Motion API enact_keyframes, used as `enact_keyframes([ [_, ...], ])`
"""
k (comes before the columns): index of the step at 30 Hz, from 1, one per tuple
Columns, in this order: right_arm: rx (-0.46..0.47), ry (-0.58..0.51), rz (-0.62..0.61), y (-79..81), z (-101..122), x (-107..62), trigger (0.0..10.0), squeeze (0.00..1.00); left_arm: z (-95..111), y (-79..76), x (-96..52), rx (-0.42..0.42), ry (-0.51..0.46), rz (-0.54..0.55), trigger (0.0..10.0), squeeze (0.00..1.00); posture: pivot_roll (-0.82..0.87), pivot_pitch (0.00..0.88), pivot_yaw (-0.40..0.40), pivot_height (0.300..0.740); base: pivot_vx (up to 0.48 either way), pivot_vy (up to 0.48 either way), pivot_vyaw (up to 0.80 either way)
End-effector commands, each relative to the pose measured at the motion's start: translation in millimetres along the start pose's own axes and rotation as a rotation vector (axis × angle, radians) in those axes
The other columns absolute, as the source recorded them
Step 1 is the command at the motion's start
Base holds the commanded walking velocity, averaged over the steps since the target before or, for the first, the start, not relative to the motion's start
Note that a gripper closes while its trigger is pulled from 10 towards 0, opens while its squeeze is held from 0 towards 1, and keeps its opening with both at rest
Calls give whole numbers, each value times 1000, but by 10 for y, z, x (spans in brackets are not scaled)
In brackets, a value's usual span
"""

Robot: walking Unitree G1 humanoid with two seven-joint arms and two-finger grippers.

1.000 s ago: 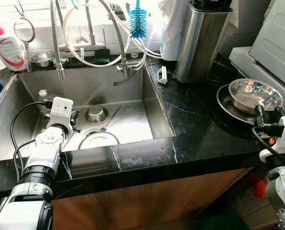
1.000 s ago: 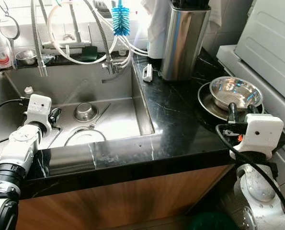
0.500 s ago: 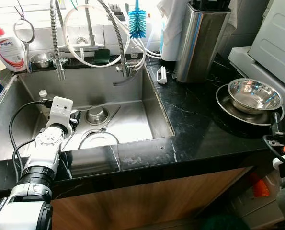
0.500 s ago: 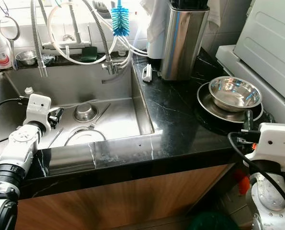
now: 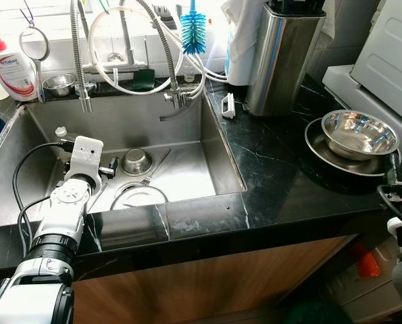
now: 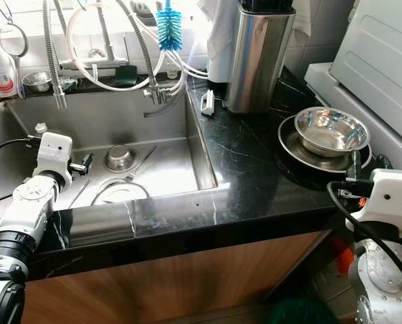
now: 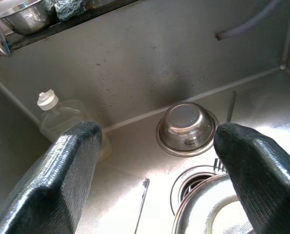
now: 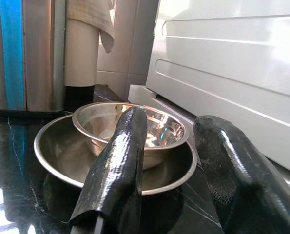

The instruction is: Kitchen organization

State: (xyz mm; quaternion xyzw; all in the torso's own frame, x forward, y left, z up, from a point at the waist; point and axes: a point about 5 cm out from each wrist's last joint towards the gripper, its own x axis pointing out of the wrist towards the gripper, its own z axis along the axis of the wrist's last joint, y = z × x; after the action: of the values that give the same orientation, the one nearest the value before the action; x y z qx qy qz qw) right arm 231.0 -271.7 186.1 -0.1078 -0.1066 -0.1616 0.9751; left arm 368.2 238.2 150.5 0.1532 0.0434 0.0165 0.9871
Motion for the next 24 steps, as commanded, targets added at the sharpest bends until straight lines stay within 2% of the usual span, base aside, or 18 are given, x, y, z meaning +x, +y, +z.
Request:
enact_keyframes([
  [1,9,9,-31,-77,14,26,10000,0,-13,-8,-5,-1,-1,-1,10000,0,13,42,15,740,0,0,0],
  [7,-34,50,-99,-197,59,114,10000,0,25,10,2,4,-24,17,10000,0,10,43,16,740,0,0,0],
  [9,-47,55,-81,-191,96,142,10000,0,36,9,3,6,-29,16,10000,0,10,43,16,740,0,0,0],
  [11,-107,82,-60,-194,123,185,10000,0,48,7,6,4,-33,16,10000,0,8,43,18,740,0,0,0],
  [13,-185,110,-6,-204,167,268,10000,0,67,-10,10,4,-41,10,10000,0,4,44,20,740,0,0,0],
  [14,-193,90,39,-185,212,313,10000,0,72,-25,12,2,-43,7,10000,0,1,43,20,740,0,0,0],
  [18,-142,53,156,-113,332,415,10000,0,85,-64,17,-7,-52,-6,10000,0,-2,41,21,740,0,0,0],
  [22,-124,101,297,-53,341,526,10000,0,89,-94,28,-12,-52,-13,10000,0,-10,38,24,740,0,0,0],
  [24,-127,109,321,-43,339,550,10000,0,90,-99,29,-12,-52,-15,10000,0,-10,38,24,740,0,0,0],
])
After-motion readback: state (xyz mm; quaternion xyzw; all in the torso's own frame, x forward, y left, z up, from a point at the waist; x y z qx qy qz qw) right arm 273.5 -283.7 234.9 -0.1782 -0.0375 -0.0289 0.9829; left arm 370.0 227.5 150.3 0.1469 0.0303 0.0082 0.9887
